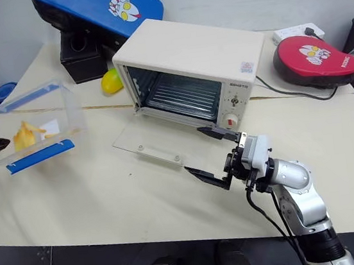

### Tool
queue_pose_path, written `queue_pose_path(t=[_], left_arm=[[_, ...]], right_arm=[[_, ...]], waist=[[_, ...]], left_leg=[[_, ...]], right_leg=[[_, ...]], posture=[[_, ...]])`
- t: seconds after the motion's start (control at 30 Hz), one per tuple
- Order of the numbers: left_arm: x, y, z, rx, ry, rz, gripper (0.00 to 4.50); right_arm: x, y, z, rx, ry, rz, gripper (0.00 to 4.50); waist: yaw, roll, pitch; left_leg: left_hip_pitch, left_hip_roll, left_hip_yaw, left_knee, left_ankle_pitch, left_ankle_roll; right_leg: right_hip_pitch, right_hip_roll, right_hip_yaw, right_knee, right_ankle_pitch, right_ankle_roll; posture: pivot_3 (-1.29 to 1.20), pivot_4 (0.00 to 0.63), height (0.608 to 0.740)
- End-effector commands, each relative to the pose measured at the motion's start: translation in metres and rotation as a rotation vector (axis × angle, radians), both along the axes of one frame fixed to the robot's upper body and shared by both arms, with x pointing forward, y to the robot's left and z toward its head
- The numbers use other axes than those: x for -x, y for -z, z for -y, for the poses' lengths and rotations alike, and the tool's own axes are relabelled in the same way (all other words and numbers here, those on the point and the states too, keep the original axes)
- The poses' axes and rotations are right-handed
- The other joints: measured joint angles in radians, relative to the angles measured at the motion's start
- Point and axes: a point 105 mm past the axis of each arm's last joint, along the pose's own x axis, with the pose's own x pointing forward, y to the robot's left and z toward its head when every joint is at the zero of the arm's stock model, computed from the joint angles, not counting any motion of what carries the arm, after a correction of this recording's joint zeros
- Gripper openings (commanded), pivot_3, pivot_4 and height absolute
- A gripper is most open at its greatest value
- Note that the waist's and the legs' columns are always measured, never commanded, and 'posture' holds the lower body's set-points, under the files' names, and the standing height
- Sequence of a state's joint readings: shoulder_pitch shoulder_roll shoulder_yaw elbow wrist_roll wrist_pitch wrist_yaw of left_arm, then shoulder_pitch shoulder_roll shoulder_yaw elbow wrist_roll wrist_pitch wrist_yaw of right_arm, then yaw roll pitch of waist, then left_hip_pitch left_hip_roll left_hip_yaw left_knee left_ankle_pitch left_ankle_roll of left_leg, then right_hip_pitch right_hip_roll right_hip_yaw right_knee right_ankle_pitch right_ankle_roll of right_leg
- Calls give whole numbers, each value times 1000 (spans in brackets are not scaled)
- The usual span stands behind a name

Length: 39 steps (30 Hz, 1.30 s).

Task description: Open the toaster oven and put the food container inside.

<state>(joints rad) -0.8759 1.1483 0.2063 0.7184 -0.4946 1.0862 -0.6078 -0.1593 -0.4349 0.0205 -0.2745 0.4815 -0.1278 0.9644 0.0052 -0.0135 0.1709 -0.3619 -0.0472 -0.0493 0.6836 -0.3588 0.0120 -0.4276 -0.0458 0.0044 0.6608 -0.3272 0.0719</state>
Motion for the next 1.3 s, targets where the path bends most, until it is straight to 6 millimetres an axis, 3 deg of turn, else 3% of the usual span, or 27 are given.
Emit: queue_pose_path(t=[0.03,0.2,0.4,0.53,0.63,0.73,0.87,0.97,1.13,1.27,1.3], left_arm=[[-8,-23,34,-29,146,30,99],[-29,-22,115,-43,421,4,99],[-51,-15,179,-75,571,-2,99],[-62,-9,204,-111,616,-7,99],[-68,-2,207,-175,625,-11,99],[-73,-1,210,-165,619,13,1051],[-73,-7,223,-45,649,43,2310],[-73,-16,221,41,634,84,3217],[-66,-34,187,35,626,217,3217],[-51,-32,151,-129,727,347,3243],[-42,-26,147,-161,801,364,2835]], right_arm=[[2,-1,15,16,62,17,4500],[8,14,29,63,129,-47,4500],[14,17,25,48,149,-63,4500],[16,17,21,34,162,-62,4500],[18,18,20,26,175,-63,4500],[21,19,19,21,189,-64,4500],[24,20,20,14,204,-67,4500],[26,17,22,13,205,-65,4500],[29,1,16,-1,151,-142,4500],[35,6,4,103,82,-260,3745],[36,9,0,134,68,-278,3380]], waist=[[-1,0,0],[-3,0,0],[-18,0,0],[-21,0,0],[-22,0,0],[-23,0,0],[-12,0,0],[-7,0,0],[-12,0,0],[-16,1,0],[-14,1,0]], left_leg=[[0,0,0,0,0,0],[-3,0,-1,1,0,0],[-6,0,1,2,1,-1],[-7,1,1,2,2,-2],[-7,0,1,3,2,-3],[-8,0,2,2,3,-3],[-8,0,2,4,3,-3],[-9,0,2,6,3,-3],[-9,0,2,6,3,-3],[-8,0,2,6,2,-3],[-8,0,1,6,2,-3]], right_leg=[[0,0,0,0,0,0],[-1,0,0,1,0,0],[-6,1,1,2,0,1],[-8,1,1,3,0,1],[-9,1,1,3,0,1],[-10,1,2,3,0,0],[-10,1,2,2,0,1],[-10,1,2,3,0,1],[-11,1,2,4,0,0],[-12,1,2,4,0,0],[-12,1,1,4,0,0]], posture=[[0,150,740],[0,150,740],[0,150,740],[0,150,740],[0,150,740],[0,150,740],[0,150,740],[0,150,740],[0,150,740],[0,150,740],[0,150,740]])
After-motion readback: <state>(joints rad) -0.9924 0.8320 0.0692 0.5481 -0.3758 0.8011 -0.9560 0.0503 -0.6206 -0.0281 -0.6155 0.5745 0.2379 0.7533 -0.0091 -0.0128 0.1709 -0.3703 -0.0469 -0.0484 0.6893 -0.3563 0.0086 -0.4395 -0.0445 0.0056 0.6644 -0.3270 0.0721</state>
